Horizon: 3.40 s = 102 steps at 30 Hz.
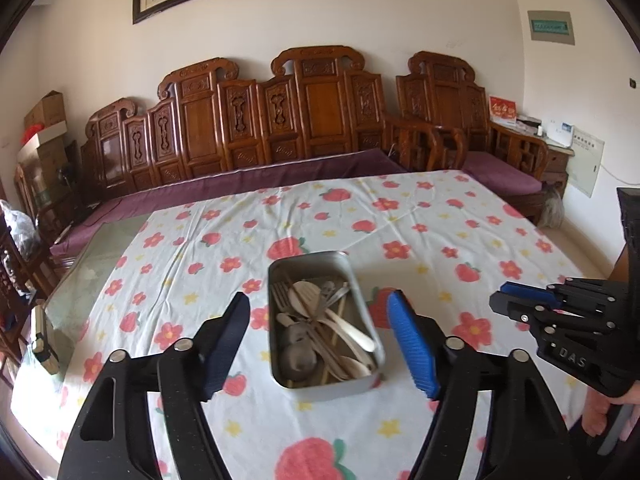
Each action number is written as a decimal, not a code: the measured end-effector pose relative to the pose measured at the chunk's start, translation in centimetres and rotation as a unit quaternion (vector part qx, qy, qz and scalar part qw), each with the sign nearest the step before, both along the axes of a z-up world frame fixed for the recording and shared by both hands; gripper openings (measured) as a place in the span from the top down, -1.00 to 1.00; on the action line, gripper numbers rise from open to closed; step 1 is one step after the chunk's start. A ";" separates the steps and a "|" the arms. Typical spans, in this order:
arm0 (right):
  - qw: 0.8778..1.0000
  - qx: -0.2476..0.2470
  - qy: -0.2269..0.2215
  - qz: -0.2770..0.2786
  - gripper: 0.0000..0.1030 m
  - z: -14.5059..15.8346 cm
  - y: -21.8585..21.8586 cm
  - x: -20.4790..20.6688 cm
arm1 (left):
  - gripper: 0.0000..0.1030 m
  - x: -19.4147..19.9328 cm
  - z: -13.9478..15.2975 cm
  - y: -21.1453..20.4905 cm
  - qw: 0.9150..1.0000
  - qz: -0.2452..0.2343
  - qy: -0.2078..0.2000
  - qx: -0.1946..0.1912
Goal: Organize utensils
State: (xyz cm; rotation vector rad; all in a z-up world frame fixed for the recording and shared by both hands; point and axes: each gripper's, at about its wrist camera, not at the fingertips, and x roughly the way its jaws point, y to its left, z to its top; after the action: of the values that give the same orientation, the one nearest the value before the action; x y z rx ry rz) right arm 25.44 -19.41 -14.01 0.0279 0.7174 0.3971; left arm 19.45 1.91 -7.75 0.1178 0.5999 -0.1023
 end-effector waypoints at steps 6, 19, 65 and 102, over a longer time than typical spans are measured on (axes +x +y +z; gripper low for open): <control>1.000 -0.001 -0.017 -0.027 -0.18 1.0 -2.0 -1.7 | -0.81 -1.8 0.9 -1.0 1.000 0.012 -0.004 -0.007; 0.996 -0.008 -0.058 -0.071 -0.95 3.9 -4.7 -6.6 | -0.85 -5.2 1.7 -2.2 0.999 0.032 0.010 -0.014; 0.975 0.029 -0.202 -0.089 -0.95 17.1 -6.5 -18.4 | -0.85 -15.0 13.6 -2.1 0.990 0.058 -0.122 -0.028; 0.975 0.023 -0.200 -0.095 -0.95 16.2 -6.4 -18.2 | -0.85 -15.8 13.6 -2.6 0.990 0.058 -0.122 -0.035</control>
State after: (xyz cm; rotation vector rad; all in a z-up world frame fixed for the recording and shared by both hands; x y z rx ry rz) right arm 7.24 -25.84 2.20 0.0575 0.3030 0.2251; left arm 3.69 -0.70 5.87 0.0266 0.3582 0.0047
